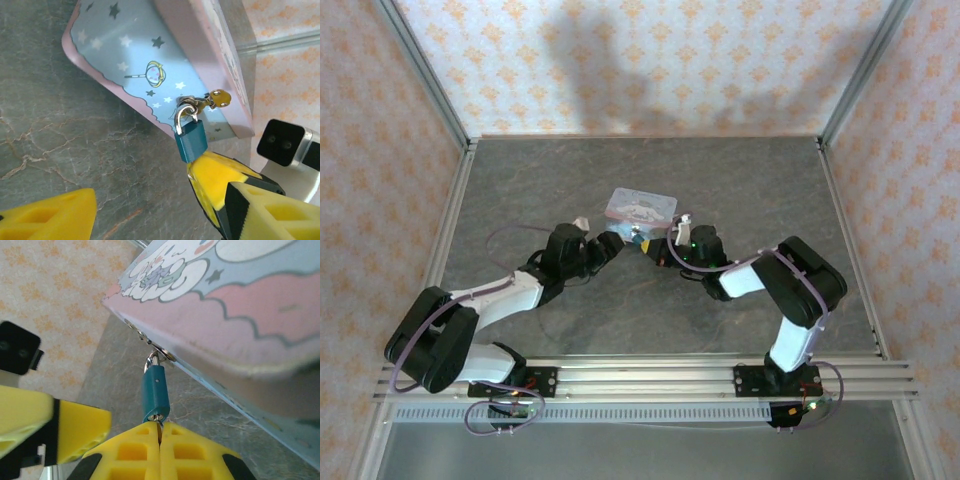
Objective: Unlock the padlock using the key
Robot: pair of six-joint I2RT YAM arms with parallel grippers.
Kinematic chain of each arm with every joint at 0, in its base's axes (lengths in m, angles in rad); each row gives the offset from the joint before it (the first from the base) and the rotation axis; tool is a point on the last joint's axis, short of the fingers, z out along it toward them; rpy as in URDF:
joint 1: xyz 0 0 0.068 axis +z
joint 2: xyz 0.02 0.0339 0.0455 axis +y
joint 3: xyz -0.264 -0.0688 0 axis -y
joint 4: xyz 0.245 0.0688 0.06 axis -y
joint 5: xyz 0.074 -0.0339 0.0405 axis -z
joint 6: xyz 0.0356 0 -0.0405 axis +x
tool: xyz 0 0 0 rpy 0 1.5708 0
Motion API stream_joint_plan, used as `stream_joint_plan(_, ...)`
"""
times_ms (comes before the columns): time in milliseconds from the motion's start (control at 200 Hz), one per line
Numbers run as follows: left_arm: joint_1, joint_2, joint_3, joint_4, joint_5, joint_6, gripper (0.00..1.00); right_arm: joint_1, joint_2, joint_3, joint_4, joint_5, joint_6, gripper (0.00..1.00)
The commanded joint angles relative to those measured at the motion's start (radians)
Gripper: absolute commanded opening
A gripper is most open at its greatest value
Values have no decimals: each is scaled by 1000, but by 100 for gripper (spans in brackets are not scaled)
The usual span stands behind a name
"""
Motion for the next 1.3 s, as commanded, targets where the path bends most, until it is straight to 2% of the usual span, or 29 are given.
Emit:
stream_joint_plan(0, 5, -2, -33, 207, -47, -67, 67, 20, 6, 27, 32, 38, 46, 0)
stream_joint_plan(115, 10, 46, -43, 314, -34, -96, 63, 26, 4, 28, 36, 51, 73, 0)
stream_joint_plan(345, 9, 140, -22, 416, -15, -137, 58, 32, 2, 42, 26, 50, 89, 0)
stream_joint_plan(1296, -21, 346, 83, 494, 55, -207, 50, 38, 35, 76, 60, 28, 146, 0)
